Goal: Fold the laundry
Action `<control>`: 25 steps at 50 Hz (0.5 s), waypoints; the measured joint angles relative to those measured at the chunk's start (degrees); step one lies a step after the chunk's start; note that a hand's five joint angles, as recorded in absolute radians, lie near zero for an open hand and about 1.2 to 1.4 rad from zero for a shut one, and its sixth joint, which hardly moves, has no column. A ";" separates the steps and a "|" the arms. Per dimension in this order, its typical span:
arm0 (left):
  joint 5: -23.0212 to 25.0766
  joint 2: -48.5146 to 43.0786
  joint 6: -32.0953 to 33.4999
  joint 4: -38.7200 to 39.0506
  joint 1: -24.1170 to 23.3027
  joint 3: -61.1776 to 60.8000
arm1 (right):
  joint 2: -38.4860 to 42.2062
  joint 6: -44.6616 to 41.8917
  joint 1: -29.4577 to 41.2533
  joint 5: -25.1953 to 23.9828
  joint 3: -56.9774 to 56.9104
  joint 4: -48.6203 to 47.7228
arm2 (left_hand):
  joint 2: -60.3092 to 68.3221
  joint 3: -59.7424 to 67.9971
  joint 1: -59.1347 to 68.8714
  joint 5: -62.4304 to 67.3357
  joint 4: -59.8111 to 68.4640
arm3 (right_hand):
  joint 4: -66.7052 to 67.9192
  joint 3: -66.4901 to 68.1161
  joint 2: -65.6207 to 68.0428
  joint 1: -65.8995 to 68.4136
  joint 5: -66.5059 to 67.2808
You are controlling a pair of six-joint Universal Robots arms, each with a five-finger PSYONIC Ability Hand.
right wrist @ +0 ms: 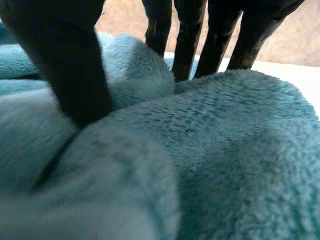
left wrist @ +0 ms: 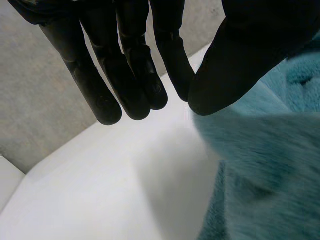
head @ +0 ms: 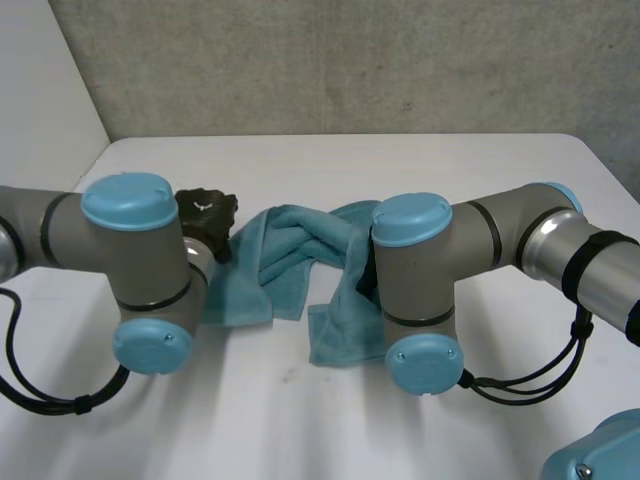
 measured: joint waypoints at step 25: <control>3.00 15.81 -0.35 -2.11 3.62 -9.56 | -24.85 -35.68 -11.30 -20.11 7.51 14.07 | -2.83 -1.79 -1.99 -1.41 -1.88 | 35.93 34.38 32.69 24.99 32.32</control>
